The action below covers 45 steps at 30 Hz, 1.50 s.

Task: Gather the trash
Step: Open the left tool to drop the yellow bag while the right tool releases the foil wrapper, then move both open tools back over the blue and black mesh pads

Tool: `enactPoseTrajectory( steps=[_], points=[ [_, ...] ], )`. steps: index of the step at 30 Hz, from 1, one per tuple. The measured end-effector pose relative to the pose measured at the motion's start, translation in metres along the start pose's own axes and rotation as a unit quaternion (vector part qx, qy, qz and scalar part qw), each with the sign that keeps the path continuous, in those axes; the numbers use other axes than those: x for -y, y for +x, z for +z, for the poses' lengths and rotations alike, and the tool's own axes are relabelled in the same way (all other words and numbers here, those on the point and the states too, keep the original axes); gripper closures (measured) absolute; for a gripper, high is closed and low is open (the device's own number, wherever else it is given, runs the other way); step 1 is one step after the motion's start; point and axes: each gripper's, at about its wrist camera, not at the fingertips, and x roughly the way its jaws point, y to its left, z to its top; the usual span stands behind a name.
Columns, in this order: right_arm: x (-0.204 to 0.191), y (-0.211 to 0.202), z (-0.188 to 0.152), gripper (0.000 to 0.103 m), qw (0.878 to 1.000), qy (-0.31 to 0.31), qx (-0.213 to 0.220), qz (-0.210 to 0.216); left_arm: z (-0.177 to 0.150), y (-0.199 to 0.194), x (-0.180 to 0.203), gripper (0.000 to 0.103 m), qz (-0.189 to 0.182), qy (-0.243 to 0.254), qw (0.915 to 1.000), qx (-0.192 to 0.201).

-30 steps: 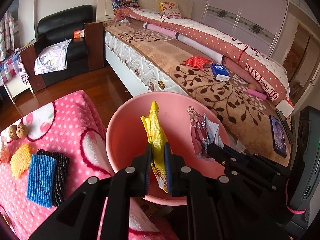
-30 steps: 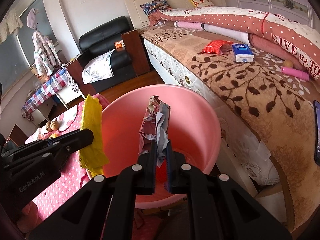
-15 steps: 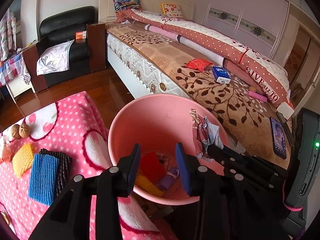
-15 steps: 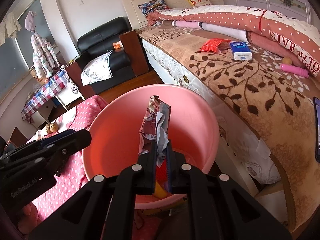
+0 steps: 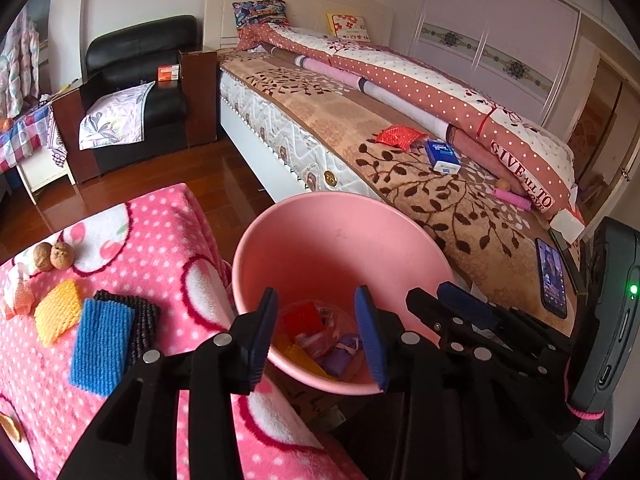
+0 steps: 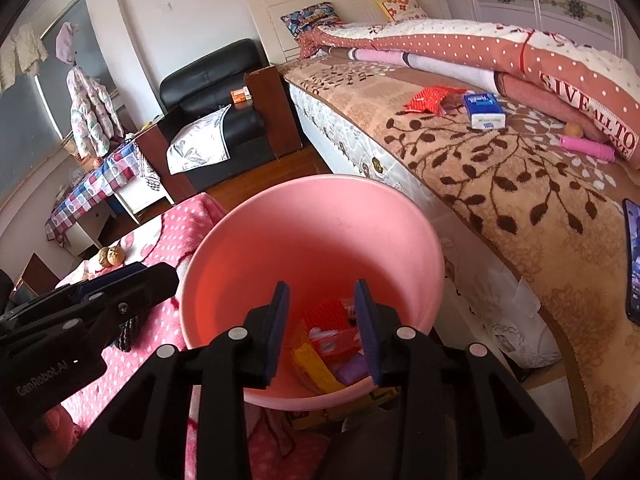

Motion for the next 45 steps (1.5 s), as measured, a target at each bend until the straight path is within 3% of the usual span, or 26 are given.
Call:
enactPoseTrajectory(
  steps=[11, 27, 37, 45],
  points=[
    [-0.042, -0.015, -0.009, 0.069, 0.998, -0.043, 0.008, 0.038, -0.012, -0.035, -0.036, 0.063, 0.030, -0.033, 0.9990, 0.008],
    [-0.095, -0.012, -0.024, 0.069, 0.993, -0.090, -0.007, 0.070, -0.043, -0.069, -0.134, 0.063, 0.099, -0.099, 0.9902, 0.005],
    [-0.117, 0.005, -0.031, 0.069, 0.988, -0.107, -0.040, 0.100, -0.063, -0.048, -0.194, 0.063, 0.124, -0.156, 0.9793, -0.034],
    [-0.129, 0.018, -0.036, 0.069, 0.986, -0.112, -0.061, 0.110, -0.059, -0.025, -0.188, 0.063, 0.108, -0.134, 0.9840, -0.046]
  ],
)
